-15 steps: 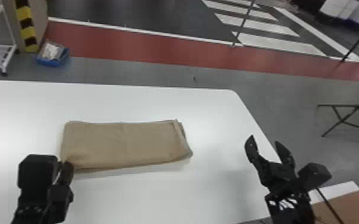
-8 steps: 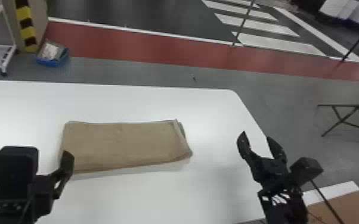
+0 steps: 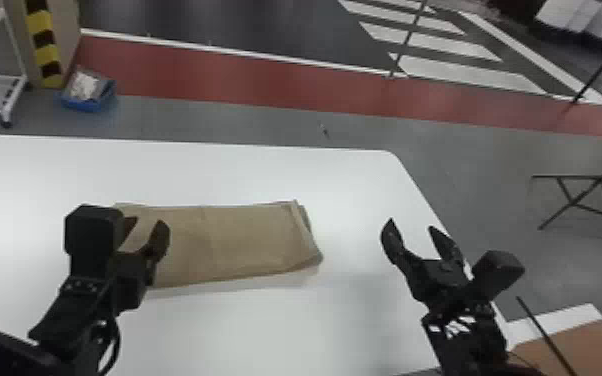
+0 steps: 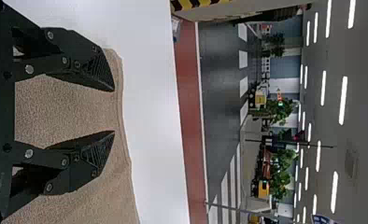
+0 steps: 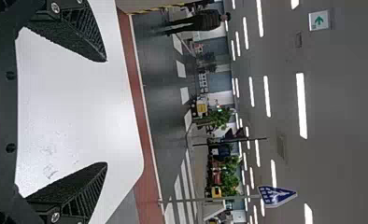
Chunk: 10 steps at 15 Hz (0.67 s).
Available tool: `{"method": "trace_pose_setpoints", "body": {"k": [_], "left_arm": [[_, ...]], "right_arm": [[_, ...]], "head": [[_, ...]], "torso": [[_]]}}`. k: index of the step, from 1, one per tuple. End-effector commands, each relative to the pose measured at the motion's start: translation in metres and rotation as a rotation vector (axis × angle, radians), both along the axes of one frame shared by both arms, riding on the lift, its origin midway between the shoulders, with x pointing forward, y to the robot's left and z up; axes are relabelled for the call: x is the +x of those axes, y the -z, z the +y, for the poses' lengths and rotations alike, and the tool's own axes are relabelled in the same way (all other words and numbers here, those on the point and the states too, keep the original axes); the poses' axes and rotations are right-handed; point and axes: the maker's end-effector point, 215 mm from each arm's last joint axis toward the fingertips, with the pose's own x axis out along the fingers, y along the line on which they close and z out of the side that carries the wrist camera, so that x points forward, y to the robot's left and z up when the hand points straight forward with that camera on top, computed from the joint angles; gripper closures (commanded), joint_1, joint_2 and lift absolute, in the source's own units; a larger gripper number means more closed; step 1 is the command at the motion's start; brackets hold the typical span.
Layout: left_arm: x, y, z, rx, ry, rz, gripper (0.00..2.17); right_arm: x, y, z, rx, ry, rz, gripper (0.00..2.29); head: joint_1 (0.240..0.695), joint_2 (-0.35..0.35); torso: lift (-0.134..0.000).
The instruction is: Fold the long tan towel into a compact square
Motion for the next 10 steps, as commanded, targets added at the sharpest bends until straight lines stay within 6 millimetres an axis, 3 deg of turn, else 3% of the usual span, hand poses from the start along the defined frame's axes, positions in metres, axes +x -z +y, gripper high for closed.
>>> {"method": "trace_pose_setpoints", "body": {"k": [1, 3, 6, 10], "left_arm": [[0.002, 0.015, -0.004, 0.005, 0.024, 0.027, 2.13], [0.003, 0.02, -0.004, 0.011, 0.031, 0.037, 2.13], [0.004, 0.028, 0.002, 0.039, 0.026, 0.056, 2.13], [0.0, 0.037, 0.005, 0.057, 0.025, 0.067, 2.13]], "right_arm": [[0.003, 0.008, 0.009, 0.011, -0.022, 0.038, 0.09], [0.021, 0.004, 0.029, 0.017, -0.106, 0.022, 0.09], [0.058, 0.027, 0.07, 0.068, -0.235, 0.174, 0.09], [0.067, 0.069, 0.118, 0.173, -0.333, 0.475, 0.1]], "head": [[0.695, -0.35], [0.695, -0.35], [0.695, -0.34], [0.695, -0.267]], "torso": [[-0.124], [-0.124], [-0.124], [-0.124]]}}
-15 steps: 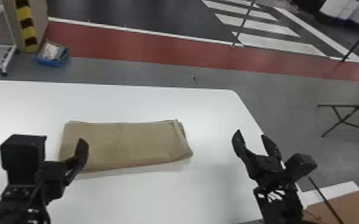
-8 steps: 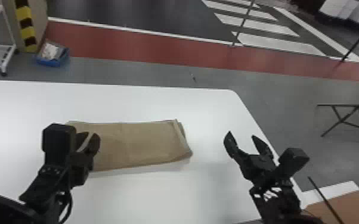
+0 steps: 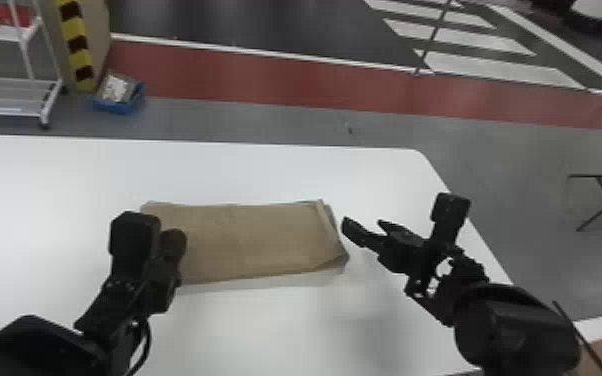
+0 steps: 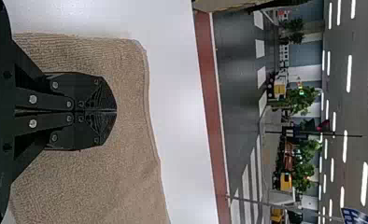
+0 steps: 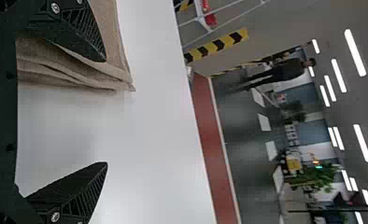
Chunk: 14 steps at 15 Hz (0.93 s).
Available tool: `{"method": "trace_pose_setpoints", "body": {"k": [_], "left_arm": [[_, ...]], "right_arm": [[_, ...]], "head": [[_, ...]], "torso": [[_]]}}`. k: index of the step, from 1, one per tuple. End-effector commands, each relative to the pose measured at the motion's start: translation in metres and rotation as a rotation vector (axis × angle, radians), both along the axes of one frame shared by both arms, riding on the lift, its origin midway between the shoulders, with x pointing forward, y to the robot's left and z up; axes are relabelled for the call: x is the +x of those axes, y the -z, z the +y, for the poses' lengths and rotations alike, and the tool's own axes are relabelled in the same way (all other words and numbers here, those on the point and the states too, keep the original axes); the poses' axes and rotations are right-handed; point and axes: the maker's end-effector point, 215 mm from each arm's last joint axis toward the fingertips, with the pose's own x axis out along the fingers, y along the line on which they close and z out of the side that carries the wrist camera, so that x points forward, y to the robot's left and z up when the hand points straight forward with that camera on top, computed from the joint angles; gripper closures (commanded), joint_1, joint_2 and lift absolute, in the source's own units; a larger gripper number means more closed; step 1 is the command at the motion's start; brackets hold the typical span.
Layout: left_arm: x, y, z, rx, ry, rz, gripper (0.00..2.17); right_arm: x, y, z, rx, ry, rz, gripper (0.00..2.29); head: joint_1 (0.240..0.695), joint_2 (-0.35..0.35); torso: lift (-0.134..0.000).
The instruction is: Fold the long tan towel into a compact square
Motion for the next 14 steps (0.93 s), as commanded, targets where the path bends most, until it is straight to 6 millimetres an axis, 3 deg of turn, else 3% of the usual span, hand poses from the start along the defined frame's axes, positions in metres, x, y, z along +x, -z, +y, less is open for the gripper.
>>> {"method": "trace_pose_setpoints", "body": {"k": [1, 5, 9, 14], "left_arm": [[-0.001, 0.004, 0.0, 0.013, 0.001, 0.003, 2.13], [-0.004, 0.012, -0.004, 0.02, 0.009, 0.016, 2.13], [-0.004, 0.015, -0.008, 0.027, 0.011, 0.019, 2.13], [-0.006, 0.022, -0.005, 0.048, 0.01, 0.035, 2.13]], "right_arm": [[0.001, 0.015, 0.023, 0.016, -0.034, 0.12, 0.13], [0.007, 0.015, 0.027, -0.007, -0.015, 0.139, 0.2], [0.012, 0.019, 0.036, -0.062, -0.015, 0.172, 0.47], [0.02, 0.021, 0.051, -0.09, -0.038, 0.222, 0.47]], "head": [[0.695, -0.259], [0.695, -0.231], [0.695, -0.232], [0.695, -0.218]], "torso": [[-0.124], [-0.124], [-0.124], [-0.124]]}}
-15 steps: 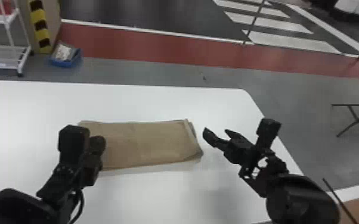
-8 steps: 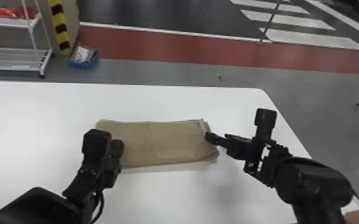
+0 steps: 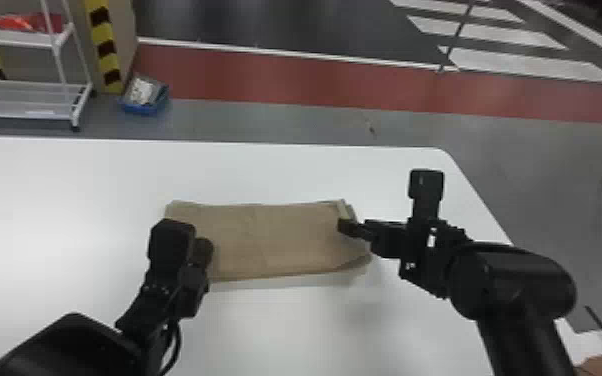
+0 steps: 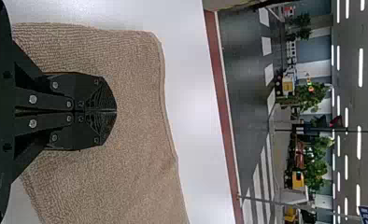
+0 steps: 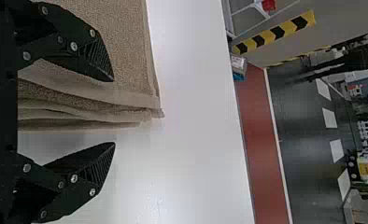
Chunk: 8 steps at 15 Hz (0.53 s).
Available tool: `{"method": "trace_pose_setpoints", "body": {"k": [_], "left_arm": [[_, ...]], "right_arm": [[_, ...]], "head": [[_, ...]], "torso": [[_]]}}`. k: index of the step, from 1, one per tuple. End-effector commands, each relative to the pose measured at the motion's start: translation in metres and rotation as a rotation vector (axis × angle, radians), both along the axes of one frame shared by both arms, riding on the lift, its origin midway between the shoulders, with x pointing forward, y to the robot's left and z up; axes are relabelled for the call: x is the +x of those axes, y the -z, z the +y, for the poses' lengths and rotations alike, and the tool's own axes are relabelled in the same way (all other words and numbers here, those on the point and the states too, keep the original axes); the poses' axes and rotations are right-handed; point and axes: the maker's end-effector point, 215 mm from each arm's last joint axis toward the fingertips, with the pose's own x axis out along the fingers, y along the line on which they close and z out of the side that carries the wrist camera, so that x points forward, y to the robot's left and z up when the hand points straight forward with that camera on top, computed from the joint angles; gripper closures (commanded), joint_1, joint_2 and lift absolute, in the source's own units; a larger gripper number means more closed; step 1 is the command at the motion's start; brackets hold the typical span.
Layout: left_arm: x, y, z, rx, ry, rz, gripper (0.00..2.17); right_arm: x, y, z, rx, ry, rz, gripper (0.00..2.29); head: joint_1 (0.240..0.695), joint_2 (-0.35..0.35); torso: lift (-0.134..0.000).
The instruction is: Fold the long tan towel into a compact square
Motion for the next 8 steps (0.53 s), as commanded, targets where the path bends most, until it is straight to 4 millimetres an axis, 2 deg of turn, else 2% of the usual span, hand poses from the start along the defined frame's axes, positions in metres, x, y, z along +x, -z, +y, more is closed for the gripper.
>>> {"method": "trace_pose_setpoints", "body": {"k": [1, 5, 6, 8], "left_arm": [[-0.001, 0.004, 0.002, 0.009, -0.001, 0.01, 2.13], [-0.002, 0.003, -0.001, 0.008, 0.002, 0.01, 2.13], [-0.002, 0.004, -0.001, 0.008, 0.003, 0.012, 2.13], [-0.001, 0.004, -0.001, 0.009, 0.003, 0.011, 2.13]], "right_arm": [[0.0, 0.004, 0.009, -0.001, -0.018, 0.033, 0.47], [-0.008, 0.016, 0.002, -0.028, -0.01, 0.087, 0.47], [-0.009, 0.017, 0.001, -0.03, -0.01, 0.09, 0.54], [-0.011, 0.017, 0.004, -0.023, -0.017, 0.097, 0.94]], "head": [[0.695, -0.214], [0.695, -0.206], [0.695, -0.207], [0.695, -0.212]], "torso": [[-0.124], [-0.124], [-0.124], [-0.124]]}}
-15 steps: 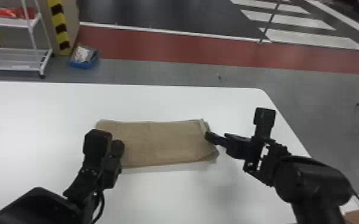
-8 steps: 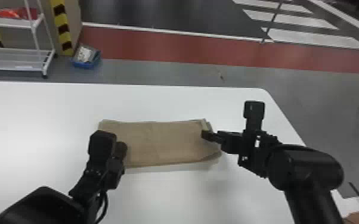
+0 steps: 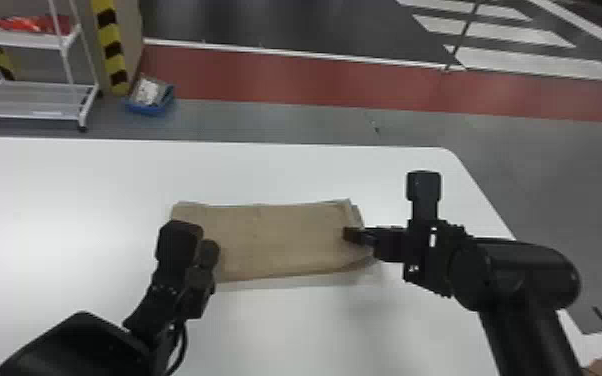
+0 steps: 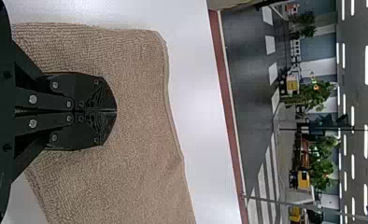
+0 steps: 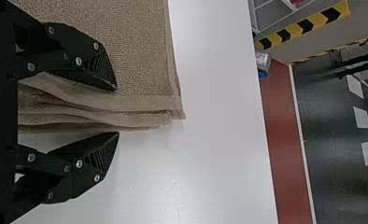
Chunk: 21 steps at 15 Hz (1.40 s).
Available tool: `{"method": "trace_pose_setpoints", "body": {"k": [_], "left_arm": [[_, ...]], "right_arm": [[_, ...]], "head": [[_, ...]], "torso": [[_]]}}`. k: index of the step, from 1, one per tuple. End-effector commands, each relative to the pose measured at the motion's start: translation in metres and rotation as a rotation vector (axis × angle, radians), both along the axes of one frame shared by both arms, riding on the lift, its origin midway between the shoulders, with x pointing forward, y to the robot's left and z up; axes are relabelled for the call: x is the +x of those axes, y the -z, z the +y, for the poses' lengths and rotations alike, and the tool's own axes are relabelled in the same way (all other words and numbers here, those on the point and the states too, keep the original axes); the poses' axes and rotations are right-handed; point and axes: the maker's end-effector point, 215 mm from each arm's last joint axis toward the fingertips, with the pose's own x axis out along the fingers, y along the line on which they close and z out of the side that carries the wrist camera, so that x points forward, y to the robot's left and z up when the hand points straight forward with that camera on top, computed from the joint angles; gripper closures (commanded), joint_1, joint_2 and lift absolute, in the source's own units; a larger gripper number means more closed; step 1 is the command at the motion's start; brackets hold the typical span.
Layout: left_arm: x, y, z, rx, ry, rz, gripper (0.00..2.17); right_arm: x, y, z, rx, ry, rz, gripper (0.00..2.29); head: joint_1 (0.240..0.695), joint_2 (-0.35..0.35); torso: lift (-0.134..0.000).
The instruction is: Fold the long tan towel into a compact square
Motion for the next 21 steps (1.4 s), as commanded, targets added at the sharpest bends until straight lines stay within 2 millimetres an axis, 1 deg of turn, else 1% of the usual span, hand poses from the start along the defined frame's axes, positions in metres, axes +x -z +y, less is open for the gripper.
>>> {"method": "trace_pose_setpoints", "body": {"k": [1, 2, 3, 6, 8, 9, 11, 12, 13, 14, 16, 17, 18, 19, 20, 21], "left_arm": [[0.001, 0.001, -0.001, 0.001, -0.001, 0.002, 2.13], [0.0, 0.002, -0.001, 0.002, 0.002, 0.006, 2.13], [0.0, 0.003, -0.001, 0.004, 0.002, 0.008, 2.13], [-0.001, 0.009, 0.0, 0.012, 0.002, 0.026, 2.13], [-0.001, 0.009, -0.002, 0.015, 0.006, 0.024, 2.13], [-0.002, 0.008, -0.007, 0.012, 0.012, 0.024, 2.13], [-0.005, 0.01, -0.012, 0.013, 0.023, 0.027, 2.13], [-0.005, 0.01, -0.013, 0.008, 0.024, 0.03, 2.13], [-0.006, 0.007, -0.012, -0.007, 0.02, 0.02, 2.13], [-0.007, -0.005, -0.012, -0.046, 0.017, -0.009, 2.13], [-0.004, -0.037, -0.013, -0.083, 0.023, -0.07, 2.13], [-0.003, -0.047, -0.009, -0.092, 0.02, -0.081, 2.13], [-0.002, -0.053, -0.005, -0.099, 0.017, -0.087, 2.13], [-0.001, -0.051, 0.0, -0.094, 0.013, -0.081, 2.13], [0.004, -0.051, 0.01, -0.089, 0.0, -0.078, 2.13], [0.006, -0.041, 0.016, -0.082, -0.001, -0.057, 2.13]], "right_arm": [[-0.003, 0.001, 0.004, 0.022, -0.007, 0.007, 1.24], [-0.006, 0.003, 0.006, 0.035, -0.009, 0.01, 1.45], [-0.006, -0.002, 0.009, 0.04, -0.016, -0.001, 1.48], [-0.006, -0.026, 0.025, 0.096, -0.038, -0.045, 1.48], [-0.006, -0.053, 0.041, 0.129, -0.067, -0.089, 1.48], [-0.007, -0.066, 0.05, 0.142, -0.082, -0.11, 1.48], [-0.011, -0.086, 0.064, 0.172, -0.11, -0.125, 1.48], [-0.011, -0.094, 0.067, 0.179, -0.115, -0.135, 1.48], [-0.011, -0.096, 0.066, 0.171, -0.111, -0.138, 1.48], [-0.011, -0.101, 0.066, 0.171, -0.11, -0.152, 1.48], [-0.007, -0.103, 0.056, 0.158, -0.086, -0.165, 1.48], [-0.006, -0.106, 0.053, 0.152, -0.079, -0.169, 1.48], [-0.006, -0.107, 0.051, 0.149, -0.076, -0.173, 1.48], [-0.005, -0.108, 0.05, 0.15, -0.076, -0.171, 1.48], [-0.005, -0.11, 0.046, 0.15, -0.072, -0.173, 1.48], [-0.005, -0.112, 0.04, 0.151, -0.064, -0.175, 1.48]], "head": [[0.695, -0.212], [0.695, -0.211], [0.695, -0.21], [0.695, -0.202], [0.695, -0.193], [0.695, -0.188], [0.695, -0.175], [0.695, -0.172], [0.695, -0.169], [0.695, -0.164], [0.695, -0.163], [0.695, -0.164], [0.695, -0.167], [0.695, -0.17], [0.695, -0.169], [0.695, -0.166]], "torso": [[-0.124], [-0.124], [-0.124], [-0.124], [-0.124], [-0.124], [-0.124], [-0.124], [-0.124], [-0.124], [-0.124], [-0.124], [-0.124], [-0.124], [-0.124], [-0.124]]}}
